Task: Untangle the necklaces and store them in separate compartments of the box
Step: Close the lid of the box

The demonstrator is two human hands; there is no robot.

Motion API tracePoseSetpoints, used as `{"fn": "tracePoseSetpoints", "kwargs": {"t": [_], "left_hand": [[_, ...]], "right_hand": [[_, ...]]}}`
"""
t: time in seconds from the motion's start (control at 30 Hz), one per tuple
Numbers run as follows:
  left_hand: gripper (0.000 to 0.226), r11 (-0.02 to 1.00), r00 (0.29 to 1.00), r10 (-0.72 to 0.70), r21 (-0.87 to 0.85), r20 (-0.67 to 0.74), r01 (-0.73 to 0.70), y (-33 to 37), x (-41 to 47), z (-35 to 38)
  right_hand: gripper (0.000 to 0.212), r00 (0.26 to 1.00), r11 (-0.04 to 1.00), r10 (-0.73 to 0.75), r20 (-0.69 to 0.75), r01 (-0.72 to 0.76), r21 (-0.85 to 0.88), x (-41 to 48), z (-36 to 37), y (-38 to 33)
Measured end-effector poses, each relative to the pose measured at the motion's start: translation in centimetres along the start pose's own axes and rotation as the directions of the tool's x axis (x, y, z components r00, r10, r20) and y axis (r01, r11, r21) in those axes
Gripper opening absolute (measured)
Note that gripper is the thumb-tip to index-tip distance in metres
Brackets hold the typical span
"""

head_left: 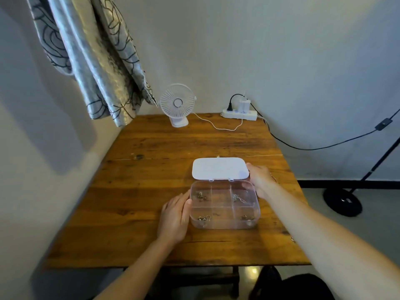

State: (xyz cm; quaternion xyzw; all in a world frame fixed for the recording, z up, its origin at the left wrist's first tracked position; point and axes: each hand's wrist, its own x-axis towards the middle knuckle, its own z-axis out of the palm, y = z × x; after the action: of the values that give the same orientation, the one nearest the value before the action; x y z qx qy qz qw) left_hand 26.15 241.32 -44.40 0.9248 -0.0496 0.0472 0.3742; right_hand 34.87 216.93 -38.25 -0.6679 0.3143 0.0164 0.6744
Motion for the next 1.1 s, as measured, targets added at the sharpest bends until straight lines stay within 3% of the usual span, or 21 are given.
{"fn": "tracePoseSetpoints", "kwargs": {"t": [0.1,0.23,0.43,0.57,0.63,0.7,0.77,0.9,0.97,1.1], "left_hand": [[0.060,1.000,1.000,-0.017,0.001,-0.008,0.017,0.1,-0.1,0.1],[0.056,1.000,1.000,-0.022,-0.001,-0.012,0.022,0.4,-0.1,-0.1],[0.061,1.000,1.000,-0.025,-0.016,0.007,0.025,0.4,-0.2,0.1],[0.062,0.962,0.993,-0.117,-0.246,0.025,0.120,1.0,-0.5,-0.2],[0.051,0.868,0.980,-0.194,-0.455,0.055,0.197,2.7,-1.1,-1.0],[0.051,0.809,0.957,-0.281,-0.516,0.079,0.280,4.1,-1.4,-1.7],[0.055,0.830,0.965,-0.250,-0.495,0.082,0.257,4.8,-1.8,-1.9],[0.060,0.949,0.989,-0.127,-0.280,0.073,0.143,4.1,-2.6,-1.1],[0.065,0.987,0.996,-0.064,-0.141,0.064,0.073,3.3,-3.0,-0.4],[0.075,0.999,0.999,-0.046,-0.028,-0.006,0.046,2.6,-3.4,0.4]], "right_hand": [[0.028,0.999,0.999,-0.027,-0.039,0.026,-0.038,1.5,0.5,-0.9],[0.028,0.969,0.960,-0.237,-0.075,0.222,-0.168,0.7,0.4,-1.5],[0.012,0.794,0.744,-0.606,0.052,0.589,-0.314,-3.5,-3.2,-0.4],[0.021,0.676,0.563,-0.702,0.226,0.720,-0.405,-5.6,-5.7,2.0],[0.030,0.658,0.502,-0.689,0.304,0.735,-0.456,-6.5,-6.6,3.3],[0.043,0.638,0.425,-0.669,0.382,0.750,-0.507,-6.9,-7.2,4.5],[0.042,0.651,0.389,-0.630,0.424,0.737,-0.552,-7.1,-7.6,5.7],[0.036,0.688,0.460,-0.599,0.410,0.715,-0.526,-8.3,-7.1,7.3],[0.042,0.705,0.476,-0.575,0.415,0.700,-0.532,-9.0,-6.2,8.4],[0.057,0.732,0.423,-0.581,0.357,0.646,-0.636,-9.7,-4.5,10.2]]}}
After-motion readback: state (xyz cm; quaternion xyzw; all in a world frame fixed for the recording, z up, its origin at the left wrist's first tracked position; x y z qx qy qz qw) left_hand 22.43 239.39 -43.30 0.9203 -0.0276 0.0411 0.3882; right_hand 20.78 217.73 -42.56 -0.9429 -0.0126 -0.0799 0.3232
